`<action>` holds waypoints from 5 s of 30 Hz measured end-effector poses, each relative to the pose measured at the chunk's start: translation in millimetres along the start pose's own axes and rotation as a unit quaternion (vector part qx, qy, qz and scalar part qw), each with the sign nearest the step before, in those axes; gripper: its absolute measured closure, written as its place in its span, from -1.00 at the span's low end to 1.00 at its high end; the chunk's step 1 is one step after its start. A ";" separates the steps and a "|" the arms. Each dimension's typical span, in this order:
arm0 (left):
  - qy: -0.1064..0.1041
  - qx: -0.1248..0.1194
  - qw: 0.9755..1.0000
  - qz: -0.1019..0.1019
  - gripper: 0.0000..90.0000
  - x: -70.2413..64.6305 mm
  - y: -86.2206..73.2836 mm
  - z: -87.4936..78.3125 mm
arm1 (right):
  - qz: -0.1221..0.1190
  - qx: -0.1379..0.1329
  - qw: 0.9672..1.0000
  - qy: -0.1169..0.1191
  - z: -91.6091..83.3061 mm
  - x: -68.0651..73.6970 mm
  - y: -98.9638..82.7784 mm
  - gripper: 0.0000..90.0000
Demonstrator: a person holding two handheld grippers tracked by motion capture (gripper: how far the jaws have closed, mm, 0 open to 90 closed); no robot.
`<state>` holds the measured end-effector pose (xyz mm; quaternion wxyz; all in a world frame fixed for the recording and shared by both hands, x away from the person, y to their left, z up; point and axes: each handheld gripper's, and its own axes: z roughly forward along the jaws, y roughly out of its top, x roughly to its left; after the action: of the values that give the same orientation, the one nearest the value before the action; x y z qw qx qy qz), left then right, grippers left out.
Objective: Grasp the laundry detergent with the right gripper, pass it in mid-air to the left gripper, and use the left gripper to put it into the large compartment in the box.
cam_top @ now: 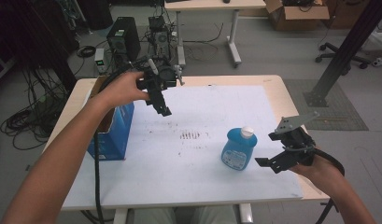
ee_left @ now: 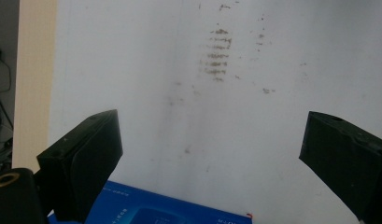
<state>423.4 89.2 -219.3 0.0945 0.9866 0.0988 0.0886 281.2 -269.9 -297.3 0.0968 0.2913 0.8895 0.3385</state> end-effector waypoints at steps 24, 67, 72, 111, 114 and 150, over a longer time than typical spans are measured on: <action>-0.001 0.001 1.000 -0.002 -0.87 0.7 -0.4 0.4 | 0.011 -0.098 0.995 0.003 11.4 1.9 -28.2 -0.94; -0.003 0.006 1.000 -0.002 -0.86 0.9 2.2 3.4 | 0.025 -0.172 0.985 0.004 44.5 0.2 -53.1 -0.92; -0.002 0.007 1.000 -0.002 -0.86 1.0 2.1 3.4 | 0.024 -0.178 0.984 0.003 51.8 -0.9 -51.9 -0.92; -0.003 0.008 1.000 -0.003 -0.86 1.1 1.8 3.9 | 0.032 -0.192 0.981 0.001 93.6 -1.8 -40.9 -0.78; -0.002 0.008 1.000 -0.003 -0.86 1.1 1.7 3.9 | 0.030 -0.194 0.981 0.001 94.5 -1.5 -40.3 -0.76; 0.000 0.010 1.000 -0.005 -0.86 2.6 0.1 5.0 | 0.031 -0.210 0.977 0.003 96.5 -4.6 -42.1 -0.16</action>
<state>426.9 88.7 -223.7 0.0851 0.9870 0.1045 0.0873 301.5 -245.2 -397.7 0.1425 0.2907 0.7893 0.5216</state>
